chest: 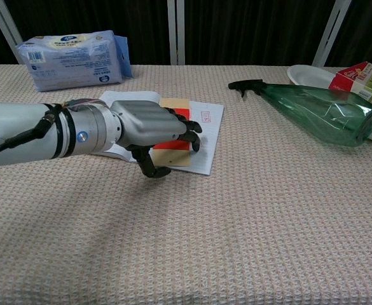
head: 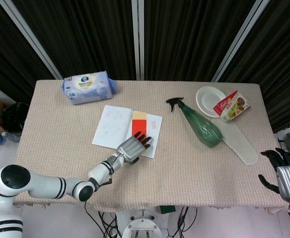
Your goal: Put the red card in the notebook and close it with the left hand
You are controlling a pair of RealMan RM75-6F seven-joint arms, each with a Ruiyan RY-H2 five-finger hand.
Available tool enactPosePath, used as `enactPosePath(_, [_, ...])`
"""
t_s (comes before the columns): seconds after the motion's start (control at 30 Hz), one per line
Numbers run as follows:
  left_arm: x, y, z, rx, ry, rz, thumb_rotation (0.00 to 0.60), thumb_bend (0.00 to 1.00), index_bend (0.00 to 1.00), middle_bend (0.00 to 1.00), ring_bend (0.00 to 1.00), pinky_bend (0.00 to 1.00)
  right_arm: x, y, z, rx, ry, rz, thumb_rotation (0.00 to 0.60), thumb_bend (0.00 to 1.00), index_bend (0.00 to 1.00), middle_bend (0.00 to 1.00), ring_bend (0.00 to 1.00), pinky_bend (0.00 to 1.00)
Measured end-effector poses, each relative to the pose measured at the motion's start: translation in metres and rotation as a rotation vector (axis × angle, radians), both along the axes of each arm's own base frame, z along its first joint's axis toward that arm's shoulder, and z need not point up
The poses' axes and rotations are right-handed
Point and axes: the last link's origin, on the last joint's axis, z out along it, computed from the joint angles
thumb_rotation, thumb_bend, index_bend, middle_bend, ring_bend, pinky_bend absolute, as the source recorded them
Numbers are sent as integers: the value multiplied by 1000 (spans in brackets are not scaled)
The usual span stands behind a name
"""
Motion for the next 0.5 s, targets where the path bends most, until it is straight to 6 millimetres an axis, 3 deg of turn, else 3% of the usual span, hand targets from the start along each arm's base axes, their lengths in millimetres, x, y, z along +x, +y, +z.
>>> enactPosePath(0.5, [-9,-1,7,42,44,5,481,406,240,0,0,47,0,0,-1,3,-1,0,600,174,276,237,144,224])
